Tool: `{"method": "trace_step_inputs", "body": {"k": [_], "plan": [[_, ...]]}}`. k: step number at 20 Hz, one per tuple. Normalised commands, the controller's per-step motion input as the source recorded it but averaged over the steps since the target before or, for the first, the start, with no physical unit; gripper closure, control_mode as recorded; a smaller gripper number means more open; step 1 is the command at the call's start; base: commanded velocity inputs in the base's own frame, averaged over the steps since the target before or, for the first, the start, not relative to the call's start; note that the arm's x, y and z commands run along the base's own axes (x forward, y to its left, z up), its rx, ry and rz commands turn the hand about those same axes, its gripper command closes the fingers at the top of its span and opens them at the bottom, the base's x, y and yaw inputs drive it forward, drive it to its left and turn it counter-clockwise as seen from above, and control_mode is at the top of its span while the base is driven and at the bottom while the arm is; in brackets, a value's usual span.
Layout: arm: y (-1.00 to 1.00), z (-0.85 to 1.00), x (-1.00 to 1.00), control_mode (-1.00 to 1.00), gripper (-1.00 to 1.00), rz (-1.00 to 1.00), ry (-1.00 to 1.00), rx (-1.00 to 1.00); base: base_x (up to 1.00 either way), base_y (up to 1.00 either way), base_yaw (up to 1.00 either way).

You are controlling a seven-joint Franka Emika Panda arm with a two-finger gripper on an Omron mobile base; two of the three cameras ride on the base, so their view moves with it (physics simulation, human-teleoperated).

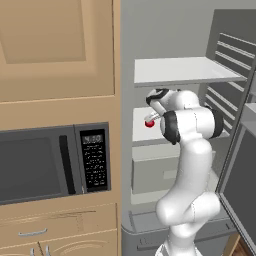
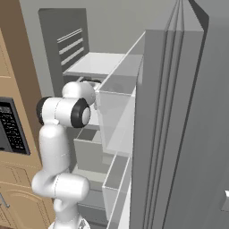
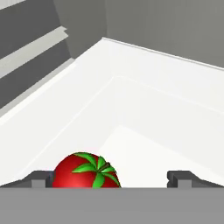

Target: Place one tomato and one chicken drumstick in each tupperware on the nearby counter, to pack two identical lunches.

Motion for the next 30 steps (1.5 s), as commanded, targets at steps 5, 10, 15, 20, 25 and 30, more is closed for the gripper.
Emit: {"method": "trace_step_inputs", "body": {"k": [5, 10, 15, 20, 25, 30], "plan": [[0.02, -0.82, -0.03, -1.00, -1.00, 0.08, 0.00, 0.00, 0.00, 0.00, 0.00], [0.14, -0.98, -0.22, -1.00, -1.00, 0.03, 0.00, 0.00, 0.00, 0.00, 0.00], [0.03, -1.00, -0.31, -1.00, -1.00, 0.00, 0.00, -0.02, 0.00, 0.00, 0.00], [-0.03, -0.85, -0.05, -1.00, 1.00, 0.00, 0.00, -0.02, 0.00, 0.00, 0.00], [-0.61, -0.29, -0.87, -1.00, 1.00, 0.00, 0.00, 0.00, 0.00, 0.00, 0.00], [-0.74, -0.07, -1.00, -1.00, 1.00, 0.00, -0.08, -0.10, 0.00, 0.00, 0.00]]}}
